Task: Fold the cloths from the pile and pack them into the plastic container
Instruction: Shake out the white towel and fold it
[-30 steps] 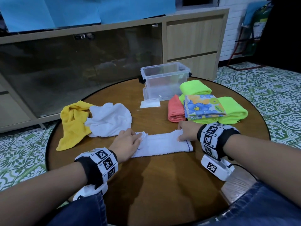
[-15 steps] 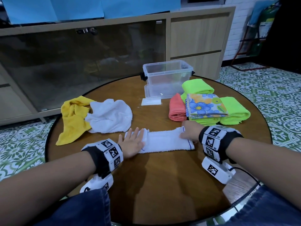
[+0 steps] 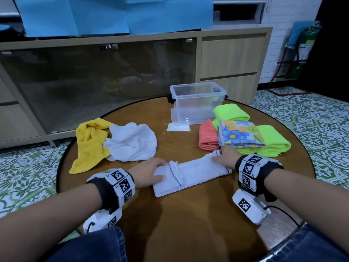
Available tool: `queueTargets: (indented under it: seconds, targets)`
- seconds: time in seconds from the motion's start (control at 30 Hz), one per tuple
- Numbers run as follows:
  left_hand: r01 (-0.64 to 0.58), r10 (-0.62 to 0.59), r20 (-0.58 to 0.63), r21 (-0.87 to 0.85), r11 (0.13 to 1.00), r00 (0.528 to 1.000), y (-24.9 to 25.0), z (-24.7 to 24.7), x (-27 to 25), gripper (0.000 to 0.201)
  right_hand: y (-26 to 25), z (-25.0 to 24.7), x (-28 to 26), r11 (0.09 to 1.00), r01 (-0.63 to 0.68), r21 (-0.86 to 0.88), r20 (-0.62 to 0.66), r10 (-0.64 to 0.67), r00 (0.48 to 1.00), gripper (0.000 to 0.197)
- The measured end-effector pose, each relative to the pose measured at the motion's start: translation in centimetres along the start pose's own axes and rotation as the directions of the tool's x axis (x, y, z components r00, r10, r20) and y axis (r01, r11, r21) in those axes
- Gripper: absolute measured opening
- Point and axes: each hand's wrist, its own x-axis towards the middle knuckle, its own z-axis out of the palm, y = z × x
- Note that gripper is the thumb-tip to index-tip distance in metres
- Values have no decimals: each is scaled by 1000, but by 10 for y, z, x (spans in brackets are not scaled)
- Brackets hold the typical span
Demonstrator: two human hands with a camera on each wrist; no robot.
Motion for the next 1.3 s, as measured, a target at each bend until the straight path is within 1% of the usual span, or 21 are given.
queueTargets:
  seconds: [0.07, 0.1, 0.17, 0.2, 0.27, 0.33, 0.43, 0.5, 0.53, 0.57, 0.63, 0.7, 0.73, 0.77, 0.83, 0.9, 0.97, 1.03, 1.1, 1.2, 1.3]
  targets:
    - [-105, 109, -71, 69, 992, 991, -5, 3, -3, 41, -2, 0, 0, 999, 0, -49, 35, 2, 999, 39]
    - [-190, 202, -74, 141, 972, 977, -5, 2, -3, 44, -3, 0, 0, 997, -5, -79, 52, 9, 999, 38]
    - [-317, 323, 40, 338, 886, 945, -7, -1, -4, 57, -4, 0, -1, 992, -3, -127, 71, 12, 997, 37]
    - [-350, 333, 115, 421, 837, 936, -8, -2, -4, 63, -5, 1, -1, 988, 6, -151, 74, 6, 997, 38]
    - [-368, 306, 204, 510, 778, 930, -10, -3, -4, 76, -5, 3, 0, 982, 21, -187, 66, -9, 998, 39]
    - [-394, 336, 208, 551, 736, 919, -11, 0, -4, 80, -5, 5, 2, 984, 31, -177, 54, -22, 998, 38]
    - [-419, 412, 154, 583, 696, 898, -9, 5, -1, 70, -5, 5, 3, 987, 19, -160, 18, -17, 1000, 34]
    - [-403, 413, 117, 563, 721, 903, -6, 6, 1, 56, -10, 0, -3, 977, 51, -208, -49, -62, 997, 15]
    - [-386, 397, 103, 541, 747, 912, -3, 5, 1, 47, -12, -2, -6, 962, 87, -260, -105, -118, 987, 15]
    - [-371, 388, 76, 503, 781, 919, 0, 2, 1, 43, -16, -4, -11, 935, 138, -328, -152, -196, 969, 27]
    - [-312, 337, -2, 374, 873, 941, 4, -3, 1, 38, -32, -7, -24, 880, 346, -325, -143, -407, 902, 31]
    - [-216, 238, -52, 270, 938, 970, 5, -11, -1, 17, -51, -7, -42, 815, 556, -166, 47, -556, 830, 24]
    - [-180, 200, -71, 225, 958, 977, 3, -14, -2, 18, -59, -4, -50, 802, 591, -90, 178, -570, 802, 22]
    - [-151, 167, -73, 186, 971, 983, -1, -17, -5, 29, -66, -1, -58, 803, 594, -48, 305, -555, 774, 23]
    - [-108, 111, -89, 41, 993, 990, -12, -20, -9, 39, -72, 8, -64, 806, 588, -64, 461, -498, 734, 32]
    - [-85, 62, -134, -178, 980, 989, -22, -20, -11, 21, -69, 19, -64, 821, 567, -64, 473, -475, 742, 37]
    - [-85, 22, -169, -375, 923, 985, -27, -18, -10, 14, -65, 27, -61, 865, 496, 76, 407, -481, 777, 37]
    - [-84, -7, -184, -484, 871, 983, -23, -16, -8, 12, -61, 28, -56, 883, 382, 271, 367, -462, 807, 38]
    - [-92, -12, -192, -524, 847, 981, -13, -15, -5, 11, -57, 29, -48, 866, 352, 356, 333, -470, 817, 27]
    - [-49, -30, -120, -610, 791, 992, 1, -15, -4, 26, -53, 29, -41, 861, 359, 362, 228, -455, 861, 11]
    - [33, 2, 46, -748, 662, 999, 0, -9, -5, 52, -48, 25, -37, 878, 276, 391, 208, -376, 903, 30]
